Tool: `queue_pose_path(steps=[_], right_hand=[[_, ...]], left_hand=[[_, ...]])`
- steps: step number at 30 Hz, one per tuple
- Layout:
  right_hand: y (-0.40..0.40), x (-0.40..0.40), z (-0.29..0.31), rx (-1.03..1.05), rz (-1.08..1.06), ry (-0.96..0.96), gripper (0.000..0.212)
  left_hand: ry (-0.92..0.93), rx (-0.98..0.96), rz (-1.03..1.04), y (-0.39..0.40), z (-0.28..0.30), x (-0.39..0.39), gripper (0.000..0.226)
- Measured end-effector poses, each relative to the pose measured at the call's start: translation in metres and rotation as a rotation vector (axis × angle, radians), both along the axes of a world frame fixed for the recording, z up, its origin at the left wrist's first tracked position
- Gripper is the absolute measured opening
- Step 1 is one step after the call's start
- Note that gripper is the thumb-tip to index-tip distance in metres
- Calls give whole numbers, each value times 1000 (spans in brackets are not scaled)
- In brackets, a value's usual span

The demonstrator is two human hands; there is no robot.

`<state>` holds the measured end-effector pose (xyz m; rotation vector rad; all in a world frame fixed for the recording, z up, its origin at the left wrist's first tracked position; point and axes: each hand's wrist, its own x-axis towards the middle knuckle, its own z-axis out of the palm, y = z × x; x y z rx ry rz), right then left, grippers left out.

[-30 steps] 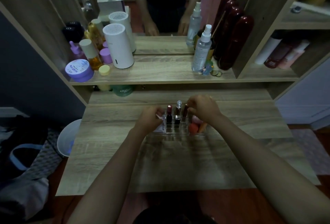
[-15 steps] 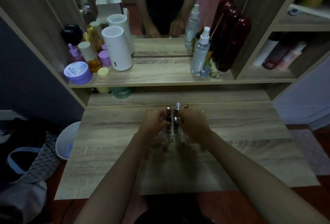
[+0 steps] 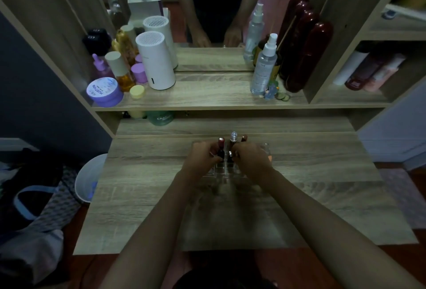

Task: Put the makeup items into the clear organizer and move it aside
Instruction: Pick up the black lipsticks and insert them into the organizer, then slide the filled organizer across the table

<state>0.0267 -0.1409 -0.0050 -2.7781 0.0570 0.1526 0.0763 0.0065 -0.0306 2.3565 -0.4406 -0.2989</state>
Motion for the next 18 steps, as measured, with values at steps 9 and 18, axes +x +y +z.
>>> queue_pose_path(steps=[9,18], right_hand=[[-11,-10,18,108,4,-144,14],[-90,-4,17,314,-397,-263,13]], left_hand=[[7,47,19,23,10,12,26],[66,40,271,70,11,21,24]])
